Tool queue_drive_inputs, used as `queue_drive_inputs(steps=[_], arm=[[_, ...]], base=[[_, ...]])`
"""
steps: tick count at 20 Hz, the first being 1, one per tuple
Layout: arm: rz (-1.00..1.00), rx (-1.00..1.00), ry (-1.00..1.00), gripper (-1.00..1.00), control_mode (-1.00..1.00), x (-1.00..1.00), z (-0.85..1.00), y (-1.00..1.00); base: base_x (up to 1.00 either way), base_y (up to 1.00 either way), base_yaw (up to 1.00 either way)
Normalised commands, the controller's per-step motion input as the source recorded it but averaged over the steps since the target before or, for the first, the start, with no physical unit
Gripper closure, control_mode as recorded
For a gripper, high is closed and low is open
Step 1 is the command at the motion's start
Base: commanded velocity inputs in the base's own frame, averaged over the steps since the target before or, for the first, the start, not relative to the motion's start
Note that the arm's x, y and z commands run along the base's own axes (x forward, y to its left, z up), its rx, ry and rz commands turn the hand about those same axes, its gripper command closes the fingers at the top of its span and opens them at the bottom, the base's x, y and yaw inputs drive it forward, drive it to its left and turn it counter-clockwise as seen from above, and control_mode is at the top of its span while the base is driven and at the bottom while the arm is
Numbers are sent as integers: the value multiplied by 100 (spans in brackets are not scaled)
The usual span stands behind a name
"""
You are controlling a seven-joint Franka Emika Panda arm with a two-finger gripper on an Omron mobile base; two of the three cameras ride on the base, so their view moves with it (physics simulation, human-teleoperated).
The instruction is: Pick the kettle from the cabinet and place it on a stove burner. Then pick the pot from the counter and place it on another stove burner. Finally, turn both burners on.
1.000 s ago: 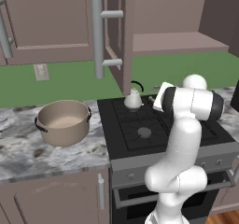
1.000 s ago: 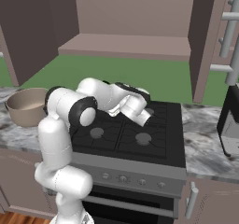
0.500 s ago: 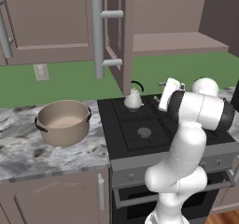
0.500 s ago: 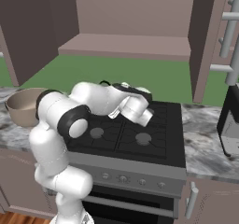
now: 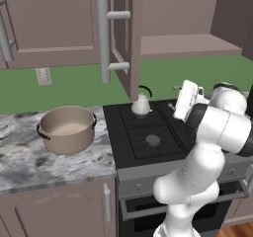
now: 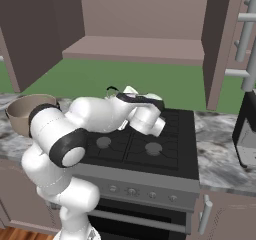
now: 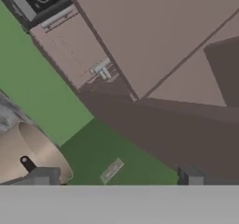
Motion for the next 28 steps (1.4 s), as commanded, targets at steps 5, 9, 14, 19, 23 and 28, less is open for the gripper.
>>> queue_drive_inputs(steps=[5,9,14,19,23,28], arm=[[2,-9,-16,-100,-100,-50,19,4],[0,-9,-16,-100,-100,-53,14,9],[0,-9,-15,-100,-100,-57,10,13],[0,-9,-16,-100,-100,-62,10,17],[0,-9,-17,-100,-100,-62,13,18],[0,-10,-15,-100,-100,-56,13,24]], base=[[0,0,0],[0,0,0],[0,0,0],[0,0,0],[0,0,0],[0,0,0]])
